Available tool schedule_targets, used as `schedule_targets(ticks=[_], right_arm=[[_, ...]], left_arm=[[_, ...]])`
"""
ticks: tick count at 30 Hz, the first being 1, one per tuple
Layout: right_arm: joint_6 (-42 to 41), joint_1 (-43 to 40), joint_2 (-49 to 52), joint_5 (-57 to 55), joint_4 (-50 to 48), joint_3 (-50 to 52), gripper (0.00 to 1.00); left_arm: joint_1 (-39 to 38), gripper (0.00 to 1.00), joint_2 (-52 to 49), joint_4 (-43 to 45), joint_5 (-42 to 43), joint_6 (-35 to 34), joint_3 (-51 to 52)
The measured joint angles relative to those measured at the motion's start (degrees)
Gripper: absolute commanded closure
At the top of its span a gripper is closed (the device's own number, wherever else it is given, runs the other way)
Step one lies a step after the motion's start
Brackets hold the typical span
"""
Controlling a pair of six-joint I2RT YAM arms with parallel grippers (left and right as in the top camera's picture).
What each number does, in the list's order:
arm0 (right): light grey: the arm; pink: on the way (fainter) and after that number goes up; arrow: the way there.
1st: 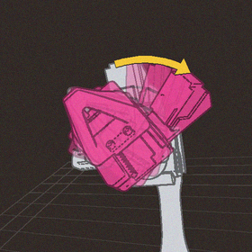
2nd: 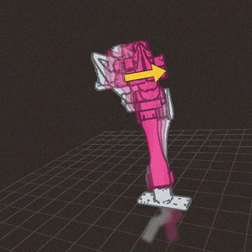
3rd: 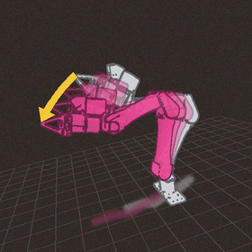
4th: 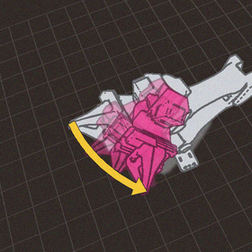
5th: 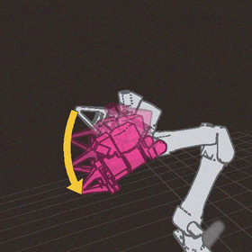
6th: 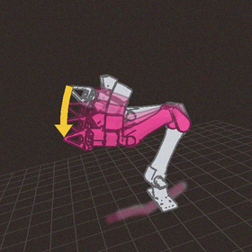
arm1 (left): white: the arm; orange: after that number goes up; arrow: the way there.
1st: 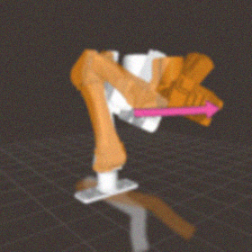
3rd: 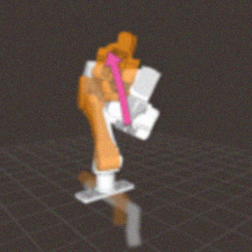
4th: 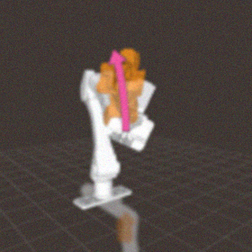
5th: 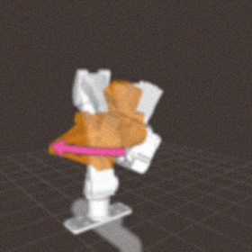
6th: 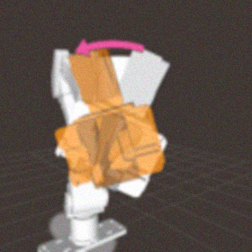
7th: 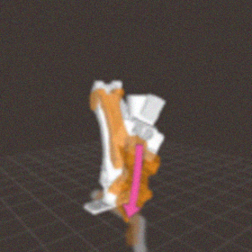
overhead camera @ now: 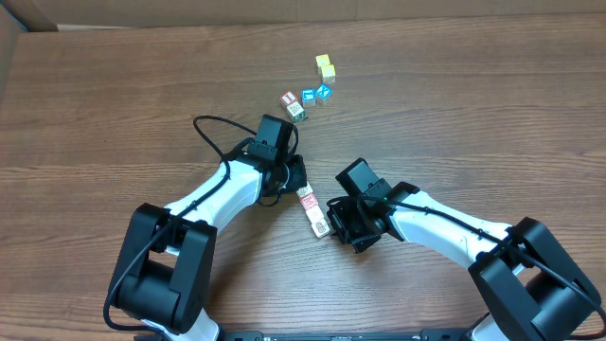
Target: Flip 4 blocks
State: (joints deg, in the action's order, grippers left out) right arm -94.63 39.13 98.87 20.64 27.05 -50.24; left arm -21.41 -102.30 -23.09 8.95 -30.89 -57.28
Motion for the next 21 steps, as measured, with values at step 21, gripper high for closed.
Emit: schedule_targets(ticks=[21], right_arm=[[-14.64, 7.1, 0.0, -4.09, 0.85, 0.0, 0.96]], left_arm=[[-0.92, 0.96, 0.0, -0.07, 0.5, 1.09, 0.0]])
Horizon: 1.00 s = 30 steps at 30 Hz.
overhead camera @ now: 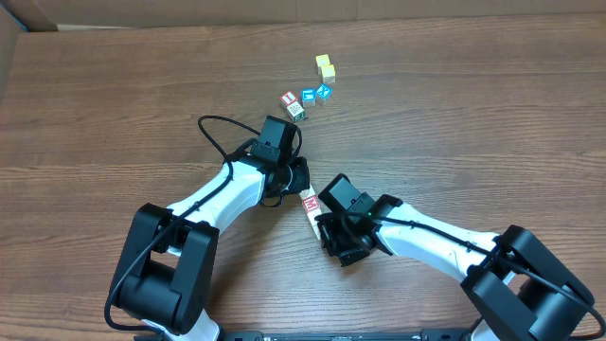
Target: Flip 4 blocks
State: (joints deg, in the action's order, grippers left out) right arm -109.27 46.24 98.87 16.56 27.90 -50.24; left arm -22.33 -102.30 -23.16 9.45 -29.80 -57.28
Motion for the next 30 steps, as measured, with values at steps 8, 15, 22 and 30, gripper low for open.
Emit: schedule_targets(ticks=[8, 15, 22, 30], right_arm=[[-0.96, 0.04, 0.0, -3.32, -0.04, 0.0, 0.96], [1.29, 0.04, -0.02, -3.56, 1.7, -0.28, 0.96], [6.08, 0.04, -0.13, -3.52, 2.69, -0.44, 0.96], [15.08, 0.04, -1.77, -5.46, 4.81, -0.44, 0.96]], left_arm=[[0.0, 0.96, -0.02, 0.02, 0.0, 0.22, 0.0], [0.04, 0.96, -0.04, 0.0, 0.0, 1.4, 0.0], [0.33, 0.96, -0.07, 0.0, 0.0, 1.75, 0.0], [0.33, 0.96, -0.07, -0.22, 0.0, 2.64, -0.04]])
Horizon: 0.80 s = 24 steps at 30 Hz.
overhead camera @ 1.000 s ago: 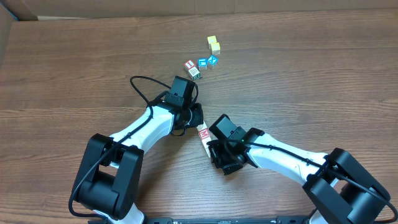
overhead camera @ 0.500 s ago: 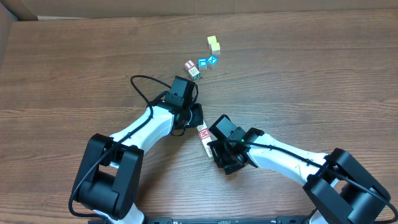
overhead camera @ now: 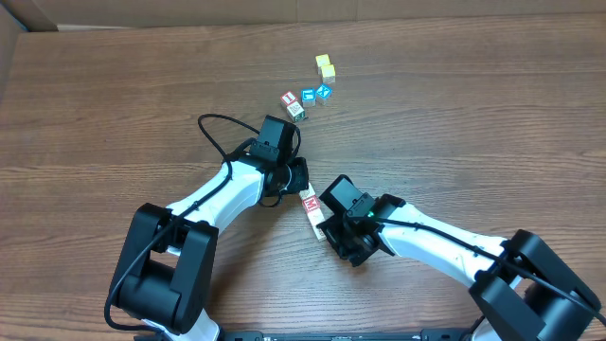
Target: Flip 4 blocks
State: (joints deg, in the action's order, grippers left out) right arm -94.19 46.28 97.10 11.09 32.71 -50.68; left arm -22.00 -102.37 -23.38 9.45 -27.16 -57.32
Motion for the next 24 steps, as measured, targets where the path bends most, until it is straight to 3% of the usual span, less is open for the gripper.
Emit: schedule_targets(ticks=[10, 14, 18, 24], right_arm=[[26.82, 0.0, -6.45, -2.21, 4.61, -1.64, 0.96], [32.52, 0.04, -9.09, -3.89, 9.03, -2.49, 0.96], [30.69, 0.83, -8.41, -4.79, 9.22, -2.47, 0.96], [21.59, 4.37, -7.15, -5.79, 4.98, -0.5, 0.96]], left_arm=[[2.89, 0.96, -0.52, -12.35, 0.26, 3.43, -9.84], [2.89, 0.96, -0.94, -12.9, 0.44, 3.78, -11.23], [2.89, 0.96, -4.2, -12.76, 1.09, 3.8, -11.32], [2.97, 0.96, -9.31, -11.43, 4.04, 3.82, -11.72]])
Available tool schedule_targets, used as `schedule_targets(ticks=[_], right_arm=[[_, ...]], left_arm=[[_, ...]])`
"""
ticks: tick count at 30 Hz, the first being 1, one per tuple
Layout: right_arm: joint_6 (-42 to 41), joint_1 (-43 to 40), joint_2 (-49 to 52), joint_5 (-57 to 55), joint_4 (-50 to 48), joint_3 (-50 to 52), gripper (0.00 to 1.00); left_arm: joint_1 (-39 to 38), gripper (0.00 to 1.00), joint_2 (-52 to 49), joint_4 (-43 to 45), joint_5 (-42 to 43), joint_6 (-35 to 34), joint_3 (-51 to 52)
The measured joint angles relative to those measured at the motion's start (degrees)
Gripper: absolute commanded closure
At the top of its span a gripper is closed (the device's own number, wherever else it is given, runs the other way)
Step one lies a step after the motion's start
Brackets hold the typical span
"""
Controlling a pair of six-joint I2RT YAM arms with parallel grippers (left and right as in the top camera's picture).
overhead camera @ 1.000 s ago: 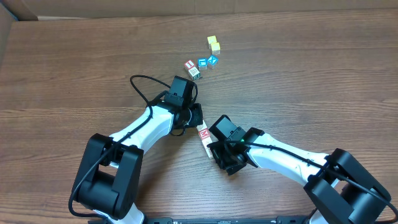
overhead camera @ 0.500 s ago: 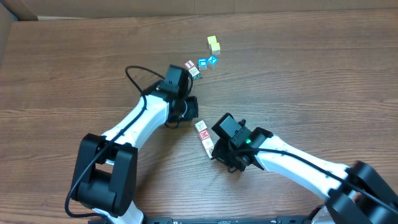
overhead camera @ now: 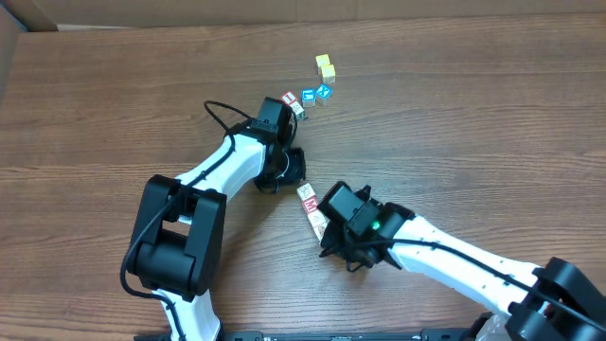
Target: Flip 4 blocks
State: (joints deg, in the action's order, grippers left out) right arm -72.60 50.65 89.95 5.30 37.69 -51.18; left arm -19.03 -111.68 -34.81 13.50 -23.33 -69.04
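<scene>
Three red-and-white blocks [overhead camera: 311, 208] lie in a short slanted row at the table's middle. My right gripper [overhead camera: 331, 238] is low at the row's near end, its fingers hidden under the wrist. The left gripper [overhead camera: 289, 169] points down just beyond the row's far end, apart from it, and its jaw gap does not show. Farther back sit two red-and-white blocks [overhead camera: 293, 102], two blue blocks [overhead camera: 314, 95] and two yellow blocks [overhead camera: 325, 65].
The left wrist housing [overhead camera: 271, 118] stands close to the far red-and-white blocks, with its black cable [overhead camera: 220, 110] looping to the left. A cardboard edge [overhead camera: 11, 38] shows at the far left corner of the wooden table [overhead camera: 473, 114].
The left arm has swung toward the far side, so its wrist is now beside the far red-and-white blocks. The right arm has shifted slightly nearer. The row of three blocks looks unchanged.
The left gripper stood at the row's far end while the right gripper was to the row's right. Then the right gripper was over the row's near end and stayed there. Now the left arm is farther back and the right sits a little nearer.
</scene>
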Motion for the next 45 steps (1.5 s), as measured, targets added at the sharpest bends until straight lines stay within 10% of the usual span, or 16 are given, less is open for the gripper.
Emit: schedule_targets(ticks=[45], right_arm=[[-16.59, 1.88, 7.43, -3.15, -12.5, 1.77, 0.96]], left_arm=[[-0.04, 0.96, -0.74, -6.78, 2.25, 8.59, -3.34]])
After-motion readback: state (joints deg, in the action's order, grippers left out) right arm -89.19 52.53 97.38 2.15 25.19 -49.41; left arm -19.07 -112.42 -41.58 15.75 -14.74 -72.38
